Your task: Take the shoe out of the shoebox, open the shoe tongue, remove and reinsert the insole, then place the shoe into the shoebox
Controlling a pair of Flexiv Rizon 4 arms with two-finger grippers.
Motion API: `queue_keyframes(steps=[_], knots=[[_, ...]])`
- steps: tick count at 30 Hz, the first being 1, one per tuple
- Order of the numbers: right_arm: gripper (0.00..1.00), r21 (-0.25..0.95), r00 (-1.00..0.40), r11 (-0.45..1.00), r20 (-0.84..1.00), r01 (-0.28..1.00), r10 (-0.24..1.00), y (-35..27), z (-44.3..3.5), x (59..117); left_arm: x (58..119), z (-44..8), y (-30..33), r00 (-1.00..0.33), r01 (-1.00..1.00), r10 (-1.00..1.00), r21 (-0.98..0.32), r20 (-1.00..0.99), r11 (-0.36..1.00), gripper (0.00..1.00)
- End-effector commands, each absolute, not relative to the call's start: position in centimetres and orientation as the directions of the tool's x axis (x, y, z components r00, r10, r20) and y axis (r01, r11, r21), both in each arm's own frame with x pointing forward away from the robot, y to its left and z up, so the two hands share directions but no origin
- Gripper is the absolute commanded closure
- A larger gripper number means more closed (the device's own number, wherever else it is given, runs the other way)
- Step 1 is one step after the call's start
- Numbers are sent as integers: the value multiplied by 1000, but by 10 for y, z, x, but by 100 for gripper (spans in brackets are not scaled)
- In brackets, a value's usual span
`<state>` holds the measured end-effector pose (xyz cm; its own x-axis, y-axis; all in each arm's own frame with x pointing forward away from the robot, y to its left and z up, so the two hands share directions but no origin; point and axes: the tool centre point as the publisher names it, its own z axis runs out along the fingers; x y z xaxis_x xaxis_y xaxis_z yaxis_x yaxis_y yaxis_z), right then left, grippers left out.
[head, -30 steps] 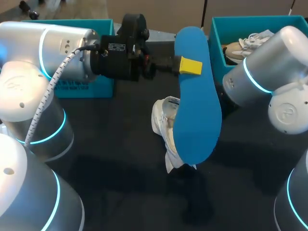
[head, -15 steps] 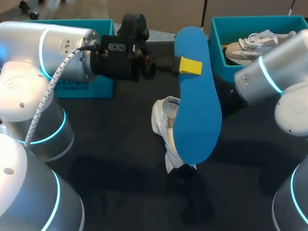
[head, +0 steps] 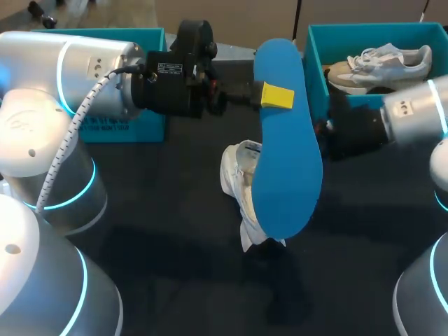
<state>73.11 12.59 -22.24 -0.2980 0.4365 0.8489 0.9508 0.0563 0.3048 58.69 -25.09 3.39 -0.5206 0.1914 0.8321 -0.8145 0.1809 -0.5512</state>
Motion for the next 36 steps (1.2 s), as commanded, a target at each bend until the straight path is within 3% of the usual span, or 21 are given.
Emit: queue_keyframes(steps=[1, 16, 20, 36], knots=[[0, 310, -295, 26, 873, 950, 389, 130, -216, 729, 586, 33, -253, -521, -815, 192, -551, 832, 179, 100], [0, 146, -147, 20, 972, 989, 182, 129, -170, 721, 586, 33, -253, -521, -815, 192, -551, 832, 179, 100], [0, 107, -112, 34, 971, 994, 213, 124, -162, 719, 586, 33, -253, -521, -815, 192, -551, 832, 179, 100], [0, 46, -45, -6, 988, 999, 148, 110, -153, 716, 586, 33, -253, -521, -815, 192, -551, 832, 179, 100]])
